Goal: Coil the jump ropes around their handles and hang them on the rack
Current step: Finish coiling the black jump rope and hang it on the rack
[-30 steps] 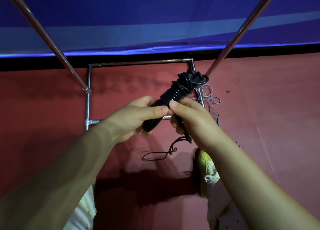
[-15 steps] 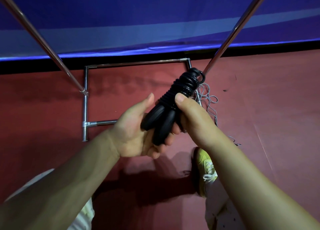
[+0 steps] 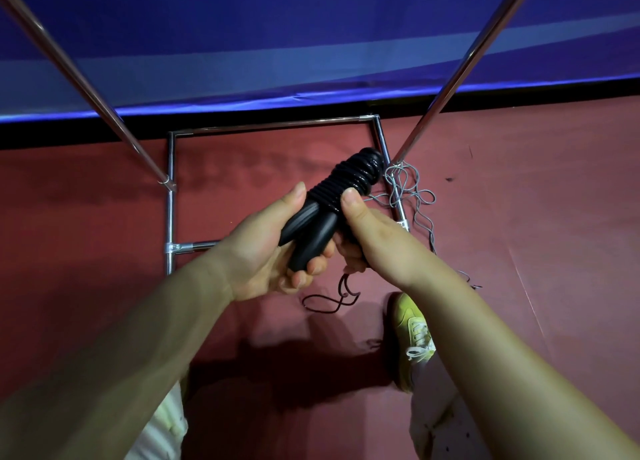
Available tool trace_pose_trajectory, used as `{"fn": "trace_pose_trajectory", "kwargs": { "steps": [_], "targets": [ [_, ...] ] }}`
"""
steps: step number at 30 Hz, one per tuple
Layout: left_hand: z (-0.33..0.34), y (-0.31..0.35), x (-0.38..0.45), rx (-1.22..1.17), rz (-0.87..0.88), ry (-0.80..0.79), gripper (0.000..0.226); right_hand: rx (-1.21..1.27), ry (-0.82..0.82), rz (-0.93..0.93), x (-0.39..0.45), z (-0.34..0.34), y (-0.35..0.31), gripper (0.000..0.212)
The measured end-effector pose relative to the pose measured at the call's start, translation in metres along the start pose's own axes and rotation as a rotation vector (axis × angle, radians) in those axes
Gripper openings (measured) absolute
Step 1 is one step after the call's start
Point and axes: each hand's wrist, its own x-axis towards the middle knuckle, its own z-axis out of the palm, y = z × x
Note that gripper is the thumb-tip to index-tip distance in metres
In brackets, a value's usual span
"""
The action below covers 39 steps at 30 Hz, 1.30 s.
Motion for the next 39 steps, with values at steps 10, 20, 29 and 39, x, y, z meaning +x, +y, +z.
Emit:
{"fn": "trace_pose_trajectory", "kwargs": {
  "steps": [10, 20, 29, 39],
  "targets": [
    [-0.012, 0.006, -0.003, -0.095, 0.023, 0.028, 0.073, 0.479, -0.062, 0.197, 0.007, 0.003, 0.003, 0.056],
    [-0.008, 0.010, -0.009, -0.357, -0.010, -0.043, 0.050, 0.318, -0.004, 0.137, 0.000, -0.006, 0.004, 0.023],
    [-0.008, 0.009, -0.010, -0.384, -0.046, 0.006, 0.054, -0.758, 0.222, -0.210, -0.004, -0.003, 0.006, 0.023],
    [-0.009, 0.008, -0.004, -0.022, 0.166, 0.181, 0.052, 0.266, 0.104, -0.035, -0.017, 0.006, -0.009, 0.018]
  ]
}}
